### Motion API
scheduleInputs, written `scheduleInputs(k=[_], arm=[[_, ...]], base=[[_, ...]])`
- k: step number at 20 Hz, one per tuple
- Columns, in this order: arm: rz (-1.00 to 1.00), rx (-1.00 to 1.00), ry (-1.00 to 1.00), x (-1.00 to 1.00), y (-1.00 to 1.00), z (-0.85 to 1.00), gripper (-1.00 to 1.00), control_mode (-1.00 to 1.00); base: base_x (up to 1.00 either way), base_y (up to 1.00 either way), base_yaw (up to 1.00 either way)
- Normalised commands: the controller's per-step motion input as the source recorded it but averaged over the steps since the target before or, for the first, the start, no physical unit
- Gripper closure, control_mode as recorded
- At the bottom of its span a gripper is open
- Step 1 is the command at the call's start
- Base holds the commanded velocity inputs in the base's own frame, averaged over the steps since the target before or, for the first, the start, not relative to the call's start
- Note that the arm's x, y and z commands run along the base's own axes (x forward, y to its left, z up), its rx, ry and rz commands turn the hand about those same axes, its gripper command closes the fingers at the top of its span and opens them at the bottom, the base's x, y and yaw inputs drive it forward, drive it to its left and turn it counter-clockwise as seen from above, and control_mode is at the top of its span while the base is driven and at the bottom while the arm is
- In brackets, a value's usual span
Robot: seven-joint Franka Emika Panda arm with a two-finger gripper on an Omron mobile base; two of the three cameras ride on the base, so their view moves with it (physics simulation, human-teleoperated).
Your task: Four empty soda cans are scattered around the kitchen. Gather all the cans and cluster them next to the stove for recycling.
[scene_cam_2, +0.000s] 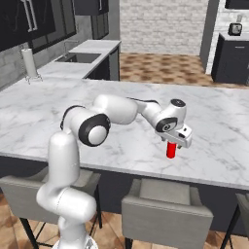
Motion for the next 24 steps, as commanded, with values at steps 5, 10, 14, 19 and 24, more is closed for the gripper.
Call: scheduleInputs(k=[5,10,14,19,24], arm=[[0.0,0.0,0.0,0.24,-0.07,-0.18,-1.0,-1.0],[0.0,0.0,0.0,0.12,-0.05,-0.17,1.0,-1.0],[-0.03,0.0,0.0,0.0,-0.24,-0.02,1.0,-1.0],[-0.03,0.0,0.0,0.0,-0.23,0.01,1.0,-1.0],[0.0,0.0,-0.01,-0.06,0.0,0.29,1.0,-1.0]], base=[[0.0,0.0,0.0],[0.0,0.0,0.0],[0.0,0.0,0.0],[0.0,0.0,0.0],[0.0,0.0,0.0]])
